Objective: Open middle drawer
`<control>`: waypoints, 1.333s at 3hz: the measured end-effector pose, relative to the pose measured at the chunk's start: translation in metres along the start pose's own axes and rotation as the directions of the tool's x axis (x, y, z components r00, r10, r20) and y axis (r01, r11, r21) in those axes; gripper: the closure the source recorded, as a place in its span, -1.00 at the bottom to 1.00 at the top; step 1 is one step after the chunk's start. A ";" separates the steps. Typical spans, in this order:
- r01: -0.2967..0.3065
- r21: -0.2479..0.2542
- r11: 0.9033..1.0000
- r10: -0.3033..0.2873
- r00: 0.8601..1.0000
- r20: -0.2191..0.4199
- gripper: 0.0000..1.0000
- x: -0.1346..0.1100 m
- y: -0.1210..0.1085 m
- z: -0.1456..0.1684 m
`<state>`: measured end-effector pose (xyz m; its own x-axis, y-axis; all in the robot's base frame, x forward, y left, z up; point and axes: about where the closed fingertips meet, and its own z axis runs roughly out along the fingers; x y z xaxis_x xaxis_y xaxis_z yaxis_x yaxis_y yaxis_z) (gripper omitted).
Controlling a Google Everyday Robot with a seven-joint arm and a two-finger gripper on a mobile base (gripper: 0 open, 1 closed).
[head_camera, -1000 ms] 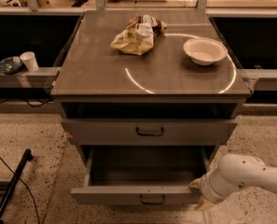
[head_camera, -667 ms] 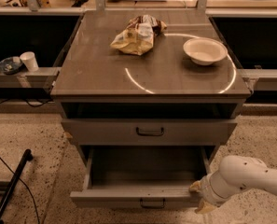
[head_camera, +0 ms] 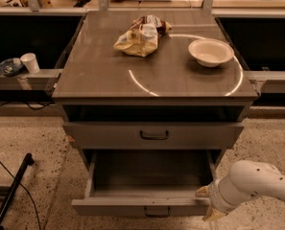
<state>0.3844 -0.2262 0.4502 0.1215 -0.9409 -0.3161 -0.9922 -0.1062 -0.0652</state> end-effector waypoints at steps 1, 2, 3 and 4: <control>0.010 0.055 0.998 -0.008 1.000 -0.027 0.00 0.002 -0.020 -0.022; 0.022 0.093 0.995 -0.019 0.999 -0.041 0.22 0.001 -0.044 -0.036; 0.037 0.097 0.995 -0.032 0.998 -0.050 0.51 -0.008 -0.063 -0.032; 0.035 0.055 0.998 -0.032 0.998 -0.051 0.80 -0.016 -0.070 -0.004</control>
Offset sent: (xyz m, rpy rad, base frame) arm 0.0748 -0.0102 0.0607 -0.0431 -0.1610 -0.0192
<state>0.4515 -0.2049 0.4640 0.1513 -0.9522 -0.2653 -0.9844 -0.1208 -0.1278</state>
